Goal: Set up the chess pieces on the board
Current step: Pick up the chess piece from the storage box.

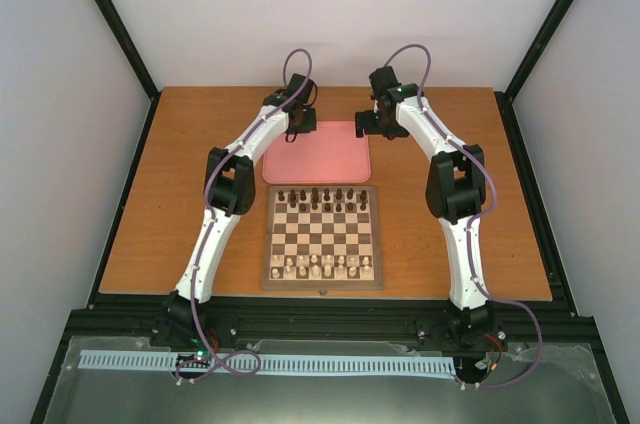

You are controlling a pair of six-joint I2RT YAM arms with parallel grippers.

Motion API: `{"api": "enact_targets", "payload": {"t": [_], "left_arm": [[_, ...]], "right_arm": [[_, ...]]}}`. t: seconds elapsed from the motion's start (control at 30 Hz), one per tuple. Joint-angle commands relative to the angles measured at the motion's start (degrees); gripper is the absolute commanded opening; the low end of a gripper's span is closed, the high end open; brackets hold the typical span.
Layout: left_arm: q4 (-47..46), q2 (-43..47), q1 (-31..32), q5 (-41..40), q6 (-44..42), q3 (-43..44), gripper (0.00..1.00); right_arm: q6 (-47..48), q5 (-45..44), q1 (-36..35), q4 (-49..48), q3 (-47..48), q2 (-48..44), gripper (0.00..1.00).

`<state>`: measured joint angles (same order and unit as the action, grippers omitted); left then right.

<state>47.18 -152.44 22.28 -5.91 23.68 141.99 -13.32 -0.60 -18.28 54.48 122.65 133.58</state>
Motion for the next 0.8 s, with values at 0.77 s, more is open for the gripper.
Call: {"api": "enact_targets", "payload": {"t": [0.77], "left_arm": [[3.53, 25.96, -0.46, -2.18, -4.39, -14.64, 0.03]], "right_arm": [[-0.82, 1.02, 0.68, -2.01, -4.93, -1.99, 1.00]]}}
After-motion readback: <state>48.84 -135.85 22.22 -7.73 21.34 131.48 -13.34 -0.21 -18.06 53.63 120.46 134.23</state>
